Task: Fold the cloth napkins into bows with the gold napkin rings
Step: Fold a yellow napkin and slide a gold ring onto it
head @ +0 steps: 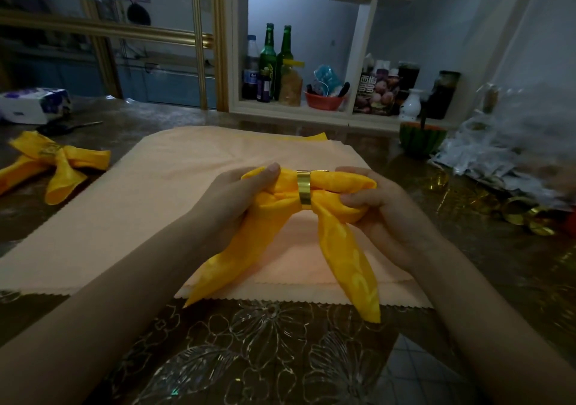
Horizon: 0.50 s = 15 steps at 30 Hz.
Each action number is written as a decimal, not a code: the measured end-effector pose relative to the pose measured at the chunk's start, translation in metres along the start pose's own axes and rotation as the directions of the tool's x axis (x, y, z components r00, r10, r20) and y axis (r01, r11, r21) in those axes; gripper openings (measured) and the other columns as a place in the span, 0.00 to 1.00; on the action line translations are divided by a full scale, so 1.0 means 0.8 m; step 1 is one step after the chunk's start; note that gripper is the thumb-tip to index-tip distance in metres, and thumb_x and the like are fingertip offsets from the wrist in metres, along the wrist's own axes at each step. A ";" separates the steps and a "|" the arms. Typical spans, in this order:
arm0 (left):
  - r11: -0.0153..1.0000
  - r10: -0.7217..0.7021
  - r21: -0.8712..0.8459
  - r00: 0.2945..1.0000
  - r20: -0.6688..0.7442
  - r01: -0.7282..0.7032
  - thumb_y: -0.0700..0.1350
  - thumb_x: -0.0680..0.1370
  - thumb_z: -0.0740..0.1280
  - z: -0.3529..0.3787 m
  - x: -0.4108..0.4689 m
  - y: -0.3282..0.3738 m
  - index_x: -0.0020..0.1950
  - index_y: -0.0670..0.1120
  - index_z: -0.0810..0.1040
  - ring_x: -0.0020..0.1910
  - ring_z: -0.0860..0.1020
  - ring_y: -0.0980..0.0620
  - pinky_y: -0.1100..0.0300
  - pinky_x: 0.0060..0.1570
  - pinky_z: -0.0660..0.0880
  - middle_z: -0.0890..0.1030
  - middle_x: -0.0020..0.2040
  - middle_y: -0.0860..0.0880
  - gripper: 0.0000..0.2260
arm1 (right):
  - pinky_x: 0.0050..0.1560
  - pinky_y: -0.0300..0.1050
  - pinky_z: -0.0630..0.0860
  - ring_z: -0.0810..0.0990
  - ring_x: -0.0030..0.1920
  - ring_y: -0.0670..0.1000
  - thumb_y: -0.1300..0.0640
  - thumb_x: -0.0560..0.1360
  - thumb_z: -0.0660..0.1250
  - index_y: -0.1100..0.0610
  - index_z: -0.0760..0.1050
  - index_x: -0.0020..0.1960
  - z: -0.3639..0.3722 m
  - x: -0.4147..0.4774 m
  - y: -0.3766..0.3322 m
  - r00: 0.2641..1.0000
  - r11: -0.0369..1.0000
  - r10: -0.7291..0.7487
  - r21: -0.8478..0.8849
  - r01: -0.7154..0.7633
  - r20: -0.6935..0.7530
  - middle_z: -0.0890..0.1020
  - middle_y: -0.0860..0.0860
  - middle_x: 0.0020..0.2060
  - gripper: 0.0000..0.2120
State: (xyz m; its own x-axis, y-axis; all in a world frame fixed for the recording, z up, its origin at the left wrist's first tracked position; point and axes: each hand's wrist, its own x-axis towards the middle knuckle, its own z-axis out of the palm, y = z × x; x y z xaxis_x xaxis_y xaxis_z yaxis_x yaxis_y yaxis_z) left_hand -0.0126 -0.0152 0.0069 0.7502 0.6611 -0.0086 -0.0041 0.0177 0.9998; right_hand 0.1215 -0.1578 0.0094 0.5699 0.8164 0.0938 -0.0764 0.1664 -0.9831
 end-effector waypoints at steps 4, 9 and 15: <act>0.957 0.244 0.155 0.970 0.018 -0.243 0.49 0.76 0.64 -0.001 -0.006 0.005 0.49 0.51 0.77 0.44 0.78 0.53 0.62 0.41 0.74 0.80 0.45 0.49 0.05 | 0.53 0.49 0.78 0.80 0.49 0.52 0.54 0.67 0.71 0.56 0.77 0.54 -0.003 -0.002 0.000 0.996 0.998 0.060 -0.027 -0.058 0.064 0.81 0.54 0.49 0.16; 0.773 0.507 0.368 0.852 0.133 -0.517 0.45 0.78 0.63 -0.002 -0.009 0.007 0.46 0.53 0.74 0.42 0.76 0.60 0.70 0.41 0.73 0.78 0.43 0.53 0.03 | 0.39 0.39 0.79 0.81 0.43 0.47 0.53 0.64 0.69 0.54 0.78 0.52 -0.004 -0.003 -0.003 0.994 0.986 0.106 -0.129 -0.103 0.015 0.82 0.51 0.44 0.17; 0.672 0.570 0.509 0.815 0.107 -0.537 0.45 0.79 0.62 0.001 -0.005 -0.001 0.49 0.49 0.75 0.41 0.74 0.62 0.76 0.38 0.68 0.76 0.41 0.57 0.03 | 0.35 0.36 0.77 0.80 0.42 0.47 0.57 0.65 0.70 0.53 0.78 0.51 -0.009 -0.006 -0.004 0.998 0.985 0.044 -0.167 -0.035 0.051 0.79 0.51 0.46 0.15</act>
State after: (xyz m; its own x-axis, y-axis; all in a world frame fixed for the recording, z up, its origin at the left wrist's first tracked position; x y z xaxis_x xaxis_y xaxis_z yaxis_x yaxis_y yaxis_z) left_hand -0.0149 -0.0186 0.0063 0.6796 0.4686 0.5644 -0.0691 -0.7251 0.6852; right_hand 0.1248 -0.1665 0.0114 0.5231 0.8503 0.0584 0.0417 0.0429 -0.9982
